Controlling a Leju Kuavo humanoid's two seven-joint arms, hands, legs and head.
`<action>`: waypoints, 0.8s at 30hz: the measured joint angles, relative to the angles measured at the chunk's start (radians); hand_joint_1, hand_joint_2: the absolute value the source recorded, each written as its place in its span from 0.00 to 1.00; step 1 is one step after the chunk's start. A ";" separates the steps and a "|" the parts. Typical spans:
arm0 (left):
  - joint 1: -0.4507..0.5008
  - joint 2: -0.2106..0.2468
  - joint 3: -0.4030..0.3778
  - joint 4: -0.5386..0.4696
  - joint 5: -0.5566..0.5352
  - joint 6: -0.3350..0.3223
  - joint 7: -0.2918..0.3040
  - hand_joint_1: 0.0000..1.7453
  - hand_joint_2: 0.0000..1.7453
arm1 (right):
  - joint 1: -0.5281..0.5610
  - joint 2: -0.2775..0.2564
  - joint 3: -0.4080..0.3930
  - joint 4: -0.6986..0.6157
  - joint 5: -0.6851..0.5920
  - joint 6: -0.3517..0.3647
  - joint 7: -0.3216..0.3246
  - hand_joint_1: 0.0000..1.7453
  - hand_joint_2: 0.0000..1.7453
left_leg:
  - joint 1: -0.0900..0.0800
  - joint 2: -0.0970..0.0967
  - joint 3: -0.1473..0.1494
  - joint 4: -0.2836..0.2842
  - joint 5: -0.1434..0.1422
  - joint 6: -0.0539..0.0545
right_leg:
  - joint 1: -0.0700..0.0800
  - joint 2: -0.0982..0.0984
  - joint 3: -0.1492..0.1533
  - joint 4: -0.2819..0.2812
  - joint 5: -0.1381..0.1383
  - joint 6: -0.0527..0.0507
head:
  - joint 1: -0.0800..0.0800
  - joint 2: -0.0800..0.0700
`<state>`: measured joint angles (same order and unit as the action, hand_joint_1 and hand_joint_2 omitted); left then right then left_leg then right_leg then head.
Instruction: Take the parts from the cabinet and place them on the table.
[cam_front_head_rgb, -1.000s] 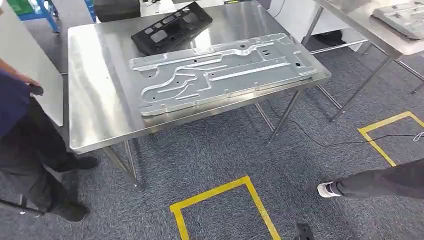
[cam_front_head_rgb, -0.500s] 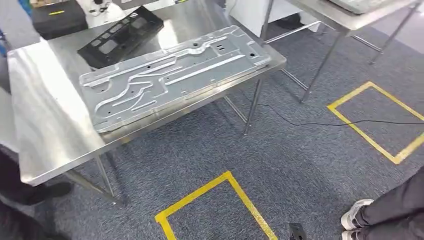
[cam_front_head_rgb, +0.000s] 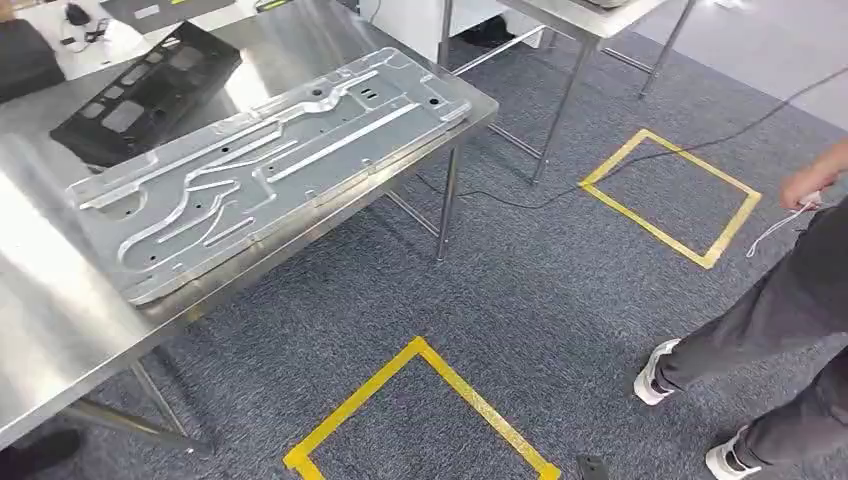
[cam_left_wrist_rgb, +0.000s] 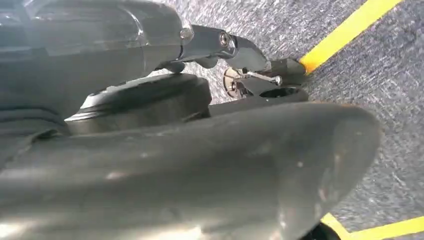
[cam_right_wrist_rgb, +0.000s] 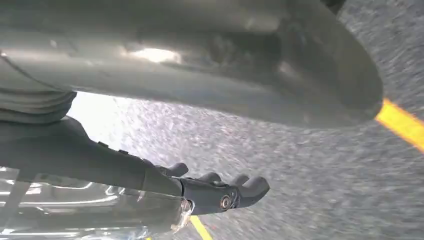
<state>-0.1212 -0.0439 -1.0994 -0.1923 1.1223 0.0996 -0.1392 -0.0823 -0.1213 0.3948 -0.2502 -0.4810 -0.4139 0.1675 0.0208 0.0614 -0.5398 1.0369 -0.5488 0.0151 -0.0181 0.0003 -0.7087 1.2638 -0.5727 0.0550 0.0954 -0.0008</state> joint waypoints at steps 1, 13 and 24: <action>0.000 0.000 0.000 0.000 -0.001 0.001 0.000 0.00 0.00 | 0.003 0.000 0.000 0.001 0.000 0.000 -0.003 0.00 0.00 | 0.000 0.012 0.005 0.000 -0.003 -0.003 | 0.000 -0.004 0.032 -0.064 0.043 -0.002 | 0.002 0.000; -0.007 -0.003 0.000 -0.003 -0.011 0.015 0.003 0.00 0.00 | -0.007 0.006 0.002 0.005 -0.045 0.007 -0.021 0.00 0.00 | -0.004 -0.074 -0.100 0.248 -0.141 -0.045 | 0.016 0.012 0.140 -0.267 0.095 -0.071 | -0.036 0.000; -0.008 -0.031 -0.033 -0.003 -0.075 0.045 0.011 0.00 0.00 | -0.006 0.003 -0.005 0.014 -0.135 0.005 0.054 0.00 0.00 | 0.005 -0.130 -0.028 0.003 0.031 -0.006 | -0.001 0.163 0.122 -0.240 0.078 -0.026 | -0.042 0.000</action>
<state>-0.1291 -0.0748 -1.1326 -0.1957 1.0475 0.1446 -0.1282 -0.0888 -0.1187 0.3899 -0.2361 -0.6157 -0.4093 0.2216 0.0257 -0.0683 -0.5676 1.0395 -0.5174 0.0087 -0.0191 0.1636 -0.5867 1.0235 -0.4950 0.0291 0.0538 -0.0011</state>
